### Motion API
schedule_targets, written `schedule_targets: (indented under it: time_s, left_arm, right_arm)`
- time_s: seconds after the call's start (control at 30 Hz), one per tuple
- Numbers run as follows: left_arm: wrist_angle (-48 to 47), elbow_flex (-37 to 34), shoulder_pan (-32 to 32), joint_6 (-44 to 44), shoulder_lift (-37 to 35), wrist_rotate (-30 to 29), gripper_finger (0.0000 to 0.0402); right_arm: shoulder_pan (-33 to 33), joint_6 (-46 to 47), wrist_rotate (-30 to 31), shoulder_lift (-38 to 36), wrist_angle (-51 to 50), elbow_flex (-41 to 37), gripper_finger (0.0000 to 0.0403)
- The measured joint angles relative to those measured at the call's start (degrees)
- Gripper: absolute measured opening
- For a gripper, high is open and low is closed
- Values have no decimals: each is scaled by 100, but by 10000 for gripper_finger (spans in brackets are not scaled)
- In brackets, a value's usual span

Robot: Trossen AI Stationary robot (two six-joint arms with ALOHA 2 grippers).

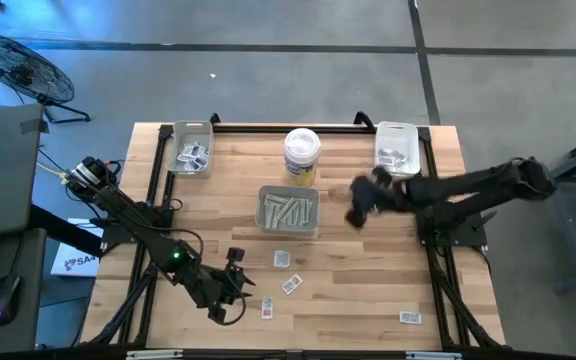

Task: Pick & Place First Aid Supplies
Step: Put the ointment pack into the white bin

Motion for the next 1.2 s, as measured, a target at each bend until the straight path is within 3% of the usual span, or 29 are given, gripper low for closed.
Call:
schedule_targets:
  time_s: [0.23, 0.4, 0.5, 0.63, 0.93, 1.07, 1.2]
  left_arm:
    - [-30, 0, 2, -15, 40, -16, 120]
    - [-46, 0, 2, 111, 297, -43, 120]
    - [-54, 0, 2, 125, 455, -92, 120]
    - [-57, 0, 4, 124, 548, -132, 120]
    - [-450, 2, 2, -113, 356, -447, 120]
    - [-837, 0, 2, -357, 161, -696, 120]
    - [-979, 0, 2, -514, 98, -796, 120]
  right_arm:
    - [2123, -551, -498, 204, 3127, -981, 83]
    - [2804, -1157, -566, 923, 5604, -1372, 83]
    - [2903, -1616, -769, 1703, 6467, -1128, 83]
    - [2875, -2038, -960, 2837, 6606, -252, 83]
    - [2701, -2215, -1158, 4809, 5227, 2027, 83]
    - [2600, -2183, -1243, 5309, 4397, 2723, 83]
    - [2440, -2317, -1587, 5542, 4291, 3017, 84]
